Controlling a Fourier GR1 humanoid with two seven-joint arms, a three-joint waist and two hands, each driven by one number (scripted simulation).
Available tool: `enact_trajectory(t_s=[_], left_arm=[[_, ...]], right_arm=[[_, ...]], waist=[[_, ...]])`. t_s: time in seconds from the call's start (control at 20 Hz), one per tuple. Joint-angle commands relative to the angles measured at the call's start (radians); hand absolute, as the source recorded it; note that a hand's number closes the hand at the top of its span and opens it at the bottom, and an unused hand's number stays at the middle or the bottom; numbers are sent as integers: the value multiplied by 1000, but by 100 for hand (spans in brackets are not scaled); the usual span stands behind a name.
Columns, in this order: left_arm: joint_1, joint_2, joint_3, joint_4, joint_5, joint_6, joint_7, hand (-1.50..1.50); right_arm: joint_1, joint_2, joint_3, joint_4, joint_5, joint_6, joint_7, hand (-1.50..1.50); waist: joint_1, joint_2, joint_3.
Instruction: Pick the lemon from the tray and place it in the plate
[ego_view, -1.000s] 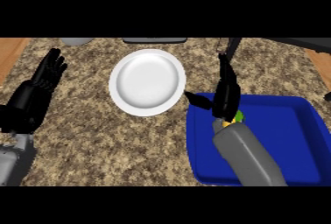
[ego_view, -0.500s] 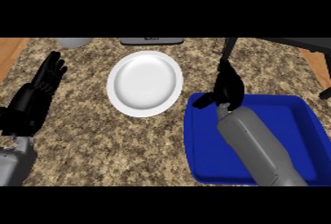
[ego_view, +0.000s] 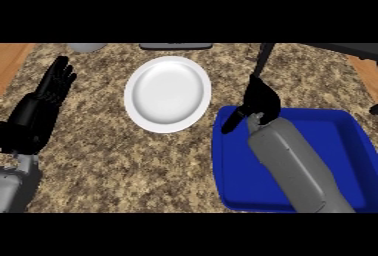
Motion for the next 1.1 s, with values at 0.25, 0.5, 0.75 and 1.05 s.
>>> enact_trajectory(t_s=[0.25,0.5,0.75,1.05], left_arm=[[-19,-19,6,27,-18,-4,12,0],[-9,-24,7,16,-18,-28,-1,0],[12,-27,23,-24,-22,-29,28,0],[35,-38,28,-62,-42,-41,27,0]], right_arm=[[48,-62,-30,-43,19,185,214,-150],[42,-21,-66,-14,18,209,256,-150],[195,-42,-74,-75,49,166,174,-150],[246,-5,-108,-32,50,170,92,-150]], waist=[[-1,5,1],[11,6,1],[13,6,1],[21,7,2]])
